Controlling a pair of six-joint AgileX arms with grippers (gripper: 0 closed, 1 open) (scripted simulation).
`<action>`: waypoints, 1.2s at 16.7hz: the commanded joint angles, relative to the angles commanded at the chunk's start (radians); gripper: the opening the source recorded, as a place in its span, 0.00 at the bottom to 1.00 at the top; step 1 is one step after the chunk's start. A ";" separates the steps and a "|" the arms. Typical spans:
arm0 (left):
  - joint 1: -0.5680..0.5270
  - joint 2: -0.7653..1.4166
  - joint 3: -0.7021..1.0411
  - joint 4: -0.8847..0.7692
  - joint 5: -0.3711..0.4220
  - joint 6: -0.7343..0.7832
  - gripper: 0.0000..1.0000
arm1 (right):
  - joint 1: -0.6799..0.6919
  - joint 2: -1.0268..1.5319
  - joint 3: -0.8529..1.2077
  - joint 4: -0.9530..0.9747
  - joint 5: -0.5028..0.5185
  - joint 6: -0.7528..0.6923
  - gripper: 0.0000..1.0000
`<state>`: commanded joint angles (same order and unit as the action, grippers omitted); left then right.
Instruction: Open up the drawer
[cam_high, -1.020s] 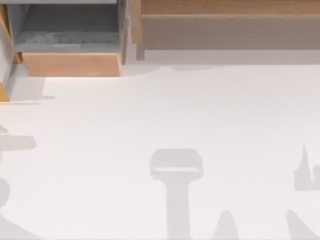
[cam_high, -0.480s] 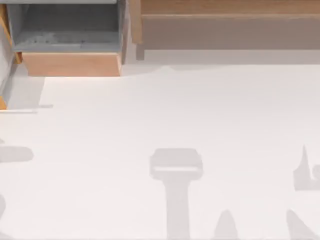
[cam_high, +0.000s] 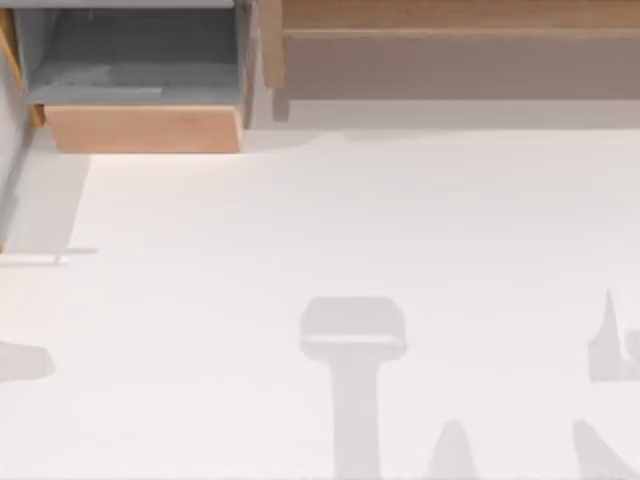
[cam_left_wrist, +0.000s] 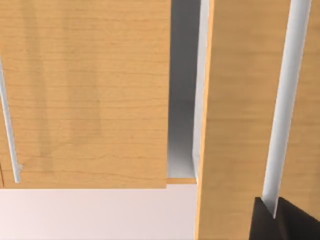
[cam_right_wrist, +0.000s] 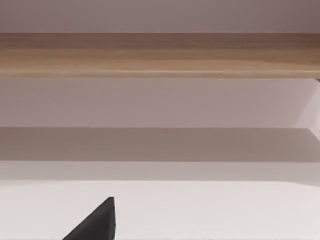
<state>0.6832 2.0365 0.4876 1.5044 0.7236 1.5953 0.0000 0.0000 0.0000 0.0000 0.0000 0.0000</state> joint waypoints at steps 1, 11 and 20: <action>0.000 0.000 0.000 0.000 0.000 0.000 0.00 | 0.000 0.000 0.000 0.000 0.000 0.000 1.00; 0.000 0.000 0.000 0.000 0.000 0.000 0.68 | 0.000 0.000 0.000 0.000 0.000 0.000 1.00; 0.000 0.000 0.000 0.000 0.000 0.000 1.00 | 0.000 0.000 0.000 0.000 0.000 0.000 1.00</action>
<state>0.6832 2.0365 0.4876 1.5044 0.7236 1.5953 0.0000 0.0000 0.0000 0.0000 0.0000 0.0000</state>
